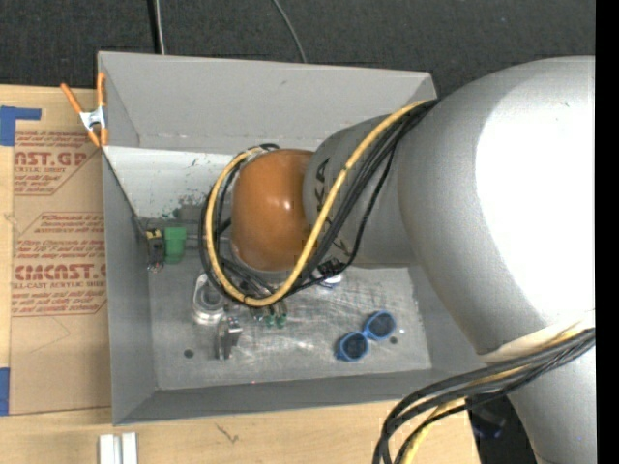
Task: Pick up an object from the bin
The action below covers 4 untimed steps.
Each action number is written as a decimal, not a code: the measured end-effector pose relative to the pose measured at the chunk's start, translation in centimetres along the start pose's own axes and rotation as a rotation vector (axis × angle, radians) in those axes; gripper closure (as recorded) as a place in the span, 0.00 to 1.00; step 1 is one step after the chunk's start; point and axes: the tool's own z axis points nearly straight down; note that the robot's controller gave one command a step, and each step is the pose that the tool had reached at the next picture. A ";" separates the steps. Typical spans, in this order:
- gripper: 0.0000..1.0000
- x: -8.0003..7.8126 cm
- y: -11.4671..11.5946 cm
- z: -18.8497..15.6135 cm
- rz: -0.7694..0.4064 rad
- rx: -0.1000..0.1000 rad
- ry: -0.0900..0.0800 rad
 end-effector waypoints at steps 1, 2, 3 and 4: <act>1.00 -0.8 0.0 -0.5 0.002 -0.004 -0.033; 1.00 -0.8 0.0 -0.5 0.002 -0.004 -0.032; 1.00 -0.8 0.0 -0.5 0.002 -0.004 -0.032; 1.00 -3.8 1.0 -13.7 -0.011 0.006 -0.004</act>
Offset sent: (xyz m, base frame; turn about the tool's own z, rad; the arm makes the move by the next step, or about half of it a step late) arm 0.0000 0.0000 0.0000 0.0000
